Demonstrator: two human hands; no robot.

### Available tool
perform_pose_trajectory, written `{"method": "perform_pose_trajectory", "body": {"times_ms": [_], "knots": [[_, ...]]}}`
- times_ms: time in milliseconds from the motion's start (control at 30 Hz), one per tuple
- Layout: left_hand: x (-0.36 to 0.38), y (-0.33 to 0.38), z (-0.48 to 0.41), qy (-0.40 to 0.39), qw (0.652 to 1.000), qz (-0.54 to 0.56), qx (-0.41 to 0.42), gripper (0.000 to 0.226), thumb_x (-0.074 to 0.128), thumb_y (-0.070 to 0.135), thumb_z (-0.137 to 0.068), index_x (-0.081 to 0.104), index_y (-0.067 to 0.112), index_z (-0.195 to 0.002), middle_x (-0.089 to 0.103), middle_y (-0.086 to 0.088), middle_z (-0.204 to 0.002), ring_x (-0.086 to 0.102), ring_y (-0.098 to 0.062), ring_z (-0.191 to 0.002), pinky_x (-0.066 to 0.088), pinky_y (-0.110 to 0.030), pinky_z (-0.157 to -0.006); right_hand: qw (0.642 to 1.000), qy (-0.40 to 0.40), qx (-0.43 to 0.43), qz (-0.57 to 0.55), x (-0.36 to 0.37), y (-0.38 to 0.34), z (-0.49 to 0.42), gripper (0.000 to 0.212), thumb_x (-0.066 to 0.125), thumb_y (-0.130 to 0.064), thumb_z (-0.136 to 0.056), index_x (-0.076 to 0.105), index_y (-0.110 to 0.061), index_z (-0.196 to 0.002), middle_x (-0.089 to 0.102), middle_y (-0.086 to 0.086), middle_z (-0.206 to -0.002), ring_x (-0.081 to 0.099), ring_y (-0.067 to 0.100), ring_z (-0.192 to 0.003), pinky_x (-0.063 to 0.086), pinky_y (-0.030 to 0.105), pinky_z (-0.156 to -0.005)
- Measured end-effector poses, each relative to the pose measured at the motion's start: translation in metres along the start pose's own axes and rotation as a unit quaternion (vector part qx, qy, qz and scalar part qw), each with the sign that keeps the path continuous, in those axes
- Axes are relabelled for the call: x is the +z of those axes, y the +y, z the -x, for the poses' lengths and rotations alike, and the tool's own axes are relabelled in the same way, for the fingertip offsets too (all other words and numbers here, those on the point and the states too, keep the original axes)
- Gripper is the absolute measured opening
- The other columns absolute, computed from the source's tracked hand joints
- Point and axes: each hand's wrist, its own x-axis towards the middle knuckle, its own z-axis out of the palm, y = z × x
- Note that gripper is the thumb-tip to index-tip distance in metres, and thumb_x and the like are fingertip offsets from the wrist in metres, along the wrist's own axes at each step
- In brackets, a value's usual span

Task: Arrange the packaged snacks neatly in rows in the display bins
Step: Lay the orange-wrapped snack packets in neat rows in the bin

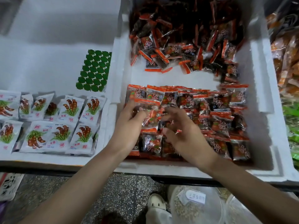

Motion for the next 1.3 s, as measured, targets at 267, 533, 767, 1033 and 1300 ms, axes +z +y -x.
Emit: {"method": "perform_pose_trajectory", "body": {"times_ms": [267,533,767,1033,1300], "knots": [[0.019,0.01,0.031,-0.082,0.993,-0.048,0.068,0.039,0.067,0.024,-0.085,0.049,0.023,-0.12,0.065,0.004,-0.105,0.062,-0.004,-0.095,0.052,-0.018,-0.08,0.997,-0.01,0.007,-0.072,-0.032,-0.005,0.012,0.032,0.064,-0.041,-0.071,0.062,-0.027,-0.1,0.067,-0.004,-0.077,0.06,0.009,-0.06,0.051,0.026,-0.056],[0.026,-0.004,0.051,-0.038,0.972,-0.202,0.109,0.029,0.053,0.02,-0.095,0.046,0.025,-0.123,0.058,0.015,-0.11,0.052,0.01,-0.099,0.039,-0.009,-0.086,0.997,0.037,0.063,-0.023,-0.039,0.021,0.016,0.018,0.061,-0.019,-0.09,0.065,-0.02,-0.073,0.066,0.002,-0.063,0.058,0.008,-0.05,0.052,0.021,-0.052],[0.012,-0.04,0.052,-0.114,0.818,-0.535,0.177,0.054,0.016,0.042,-0.095,0.048,0.024,-0.135,0.043,0.005,-0.142,0.037,-0.018,-0.13,0.021,-0.033,-0.109,0.984,-0.027,0.077,0.16,-0.021,0.032,0.001,0.013,0.055,-0.022,-0.094,0.065,-0.014,-0.091,0.067,0.004,-0.075,0.067,0.026,-0.069,0.058,0.036,-0.064],[0.011,-0.055,0.052,-0.081,0.822,-0.524,0.208,0.051,0.023,0.033,-0.093,0.062,0.015,-0.121,0.059,-0.004,-0.124,0.053,-0.026,-0.113,0.039,-0.04,-0.097,0.952,0.014,0.009,0.305,-0.02,0.048,0.0,0.012,0.05,-0.016,-0.097,0.056,-0.015,-0.107,0.065,0.003,-0.083,0.054,0.009,-0.055,0.04,0.022,-0.045],[0.01,-0.056,0.051,-0.084,0.814,-0.531,0.218,0.048,0.024,0.031,-0.094,0.061,0.014,-0.121,0.059,-0.006,-0.121,0.053,-0.027,-0.112,0.041,-0.042,-0.096,0.969,-0.099,0.029,0.223,-0.024,0.051,0.005,0.032,0.061,-0.028,-0.09,0.054,-0.016,-0.119,0.065,0.007,-0.088,0.061,0.017,-0.065,0.043,0.018,-0.055]]}}
